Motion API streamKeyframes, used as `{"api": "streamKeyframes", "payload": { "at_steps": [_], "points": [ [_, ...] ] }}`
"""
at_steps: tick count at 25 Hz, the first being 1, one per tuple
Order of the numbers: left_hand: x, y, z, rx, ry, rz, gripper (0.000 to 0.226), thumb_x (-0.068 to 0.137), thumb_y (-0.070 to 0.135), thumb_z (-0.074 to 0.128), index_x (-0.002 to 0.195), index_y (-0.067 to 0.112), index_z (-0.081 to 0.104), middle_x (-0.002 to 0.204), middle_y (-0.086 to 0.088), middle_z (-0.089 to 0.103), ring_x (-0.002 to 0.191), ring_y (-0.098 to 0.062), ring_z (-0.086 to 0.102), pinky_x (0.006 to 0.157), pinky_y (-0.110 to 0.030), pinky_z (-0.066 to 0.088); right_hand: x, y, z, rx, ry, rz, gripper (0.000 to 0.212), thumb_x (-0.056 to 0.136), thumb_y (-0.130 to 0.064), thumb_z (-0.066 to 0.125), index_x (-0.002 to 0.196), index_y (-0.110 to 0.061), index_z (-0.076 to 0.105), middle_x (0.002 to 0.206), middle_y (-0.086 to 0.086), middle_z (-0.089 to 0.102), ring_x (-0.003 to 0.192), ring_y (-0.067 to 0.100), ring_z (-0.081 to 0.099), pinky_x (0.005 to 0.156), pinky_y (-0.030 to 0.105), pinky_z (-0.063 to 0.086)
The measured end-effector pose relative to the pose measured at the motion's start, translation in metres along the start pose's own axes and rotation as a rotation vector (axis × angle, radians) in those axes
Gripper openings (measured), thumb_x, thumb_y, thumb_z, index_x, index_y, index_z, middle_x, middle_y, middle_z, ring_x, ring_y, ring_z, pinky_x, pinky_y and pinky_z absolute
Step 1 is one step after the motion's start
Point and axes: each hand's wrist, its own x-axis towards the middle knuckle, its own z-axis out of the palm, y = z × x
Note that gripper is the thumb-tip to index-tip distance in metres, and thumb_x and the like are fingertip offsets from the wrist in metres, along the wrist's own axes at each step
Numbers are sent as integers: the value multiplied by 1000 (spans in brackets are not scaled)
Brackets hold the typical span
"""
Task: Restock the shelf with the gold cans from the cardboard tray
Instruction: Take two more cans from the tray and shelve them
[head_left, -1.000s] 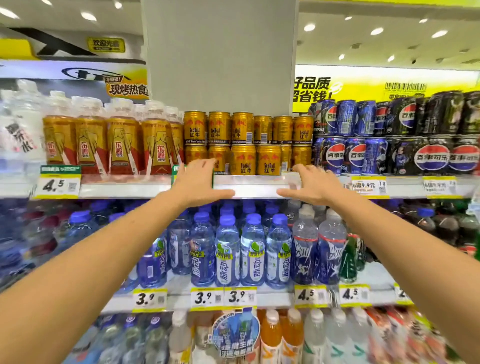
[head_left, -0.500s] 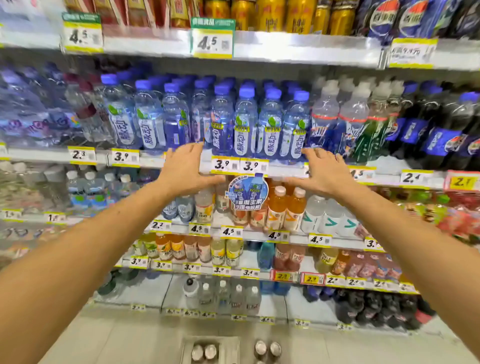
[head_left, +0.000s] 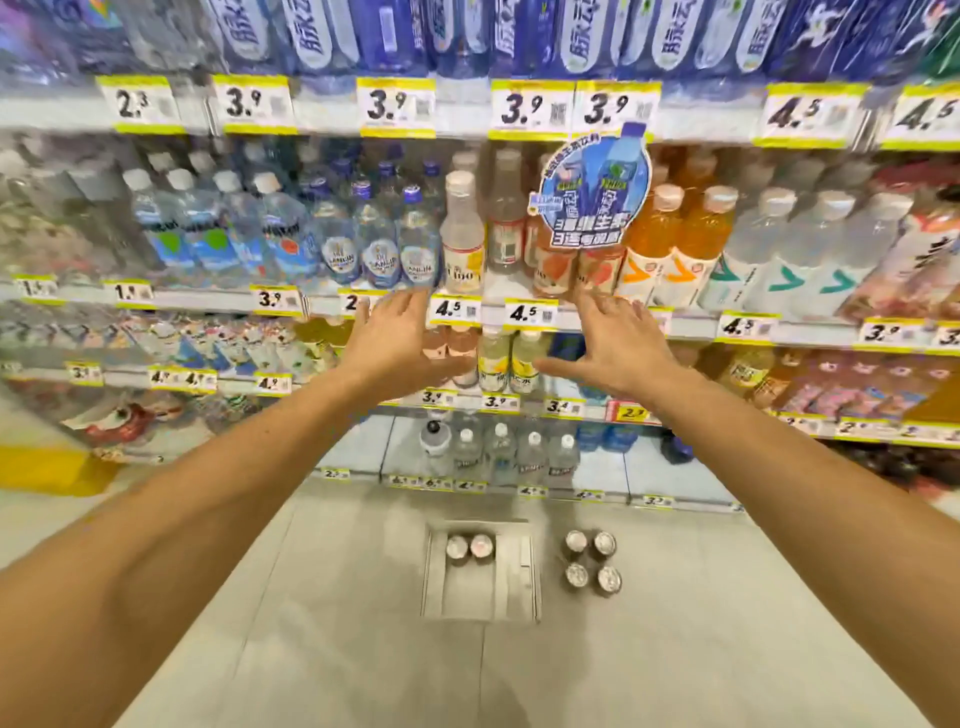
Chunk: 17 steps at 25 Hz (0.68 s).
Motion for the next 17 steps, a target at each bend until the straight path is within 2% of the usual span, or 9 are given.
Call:
{"api": "streamKeyframes", "payload": {
  "at_steps": [6, 12, 17],
  "points": [
    [-11, -55, 103, -24, -45, 63, 91, 71, 59, 65, 142, 15, 30, 147, -8, 38, 137, -25, 32, 111, -45, 22, 1, -21, 116, 37, -68, 29, 91, 70, -67, 59, 138, -12, 33, 143, 12, 41, 134, 30, 36, 112, 47, 23],
    [-14, -107, 260, -48, -86, 52, 91, 72, 56, 67, 141, 9, 31, 144, -12, 42, 134, -28, 38, 108, -42, 26, 17, -13, 280, 71, -139, -2, 90, 71, -64, 60, 140, -12, 31, 143, 13, 42, 133, 30, 38, 111, 45, 25],
    [-11, -151, 405, -67, -150, -12, 97, 72, 56, 66, 146, 9, 23, 153, -9, 31, 141, -24, 27, 117, -45, 19, 31, 13, 430, 84, -186, -12, 89, 72, -64, 60, 139, -13, 31, 143, 10, 42, 131, 30, 40, 110, 42, 27]
  ]
}}
